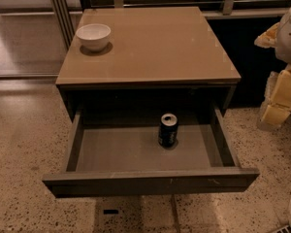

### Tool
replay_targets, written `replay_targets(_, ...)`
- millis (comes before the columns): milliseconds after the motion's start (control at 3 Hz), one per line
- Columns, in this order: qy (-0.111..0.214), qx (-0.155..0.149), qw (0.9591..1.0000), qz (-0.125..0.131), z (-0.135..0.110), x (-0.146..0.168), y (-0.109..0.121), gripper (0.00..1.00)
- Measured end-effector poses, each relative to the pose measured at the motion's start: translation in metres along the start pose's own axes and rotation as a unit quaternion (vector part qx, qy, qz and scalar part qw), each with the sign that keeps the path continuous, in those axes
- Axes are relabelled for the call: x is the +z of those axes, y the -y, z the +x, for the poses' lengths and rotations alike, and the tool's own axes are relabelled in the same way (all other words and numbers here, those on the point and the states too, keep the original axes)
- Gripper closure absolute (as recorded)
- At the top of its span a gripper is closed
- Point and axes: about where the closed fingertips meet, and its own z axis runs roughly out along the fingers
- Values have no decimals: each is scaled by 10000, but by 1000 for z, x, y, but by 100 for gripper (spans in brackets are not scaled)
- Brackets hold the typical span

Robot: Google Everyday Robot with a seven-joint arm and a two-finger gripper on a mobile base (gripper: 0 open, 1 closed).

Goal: Pick pepsi can from top drawer and place on counter

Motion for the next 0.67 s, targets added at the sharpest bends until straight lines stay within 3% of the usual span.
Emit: replay_targets(667,109,51,9999,45,-1,8,0,0)
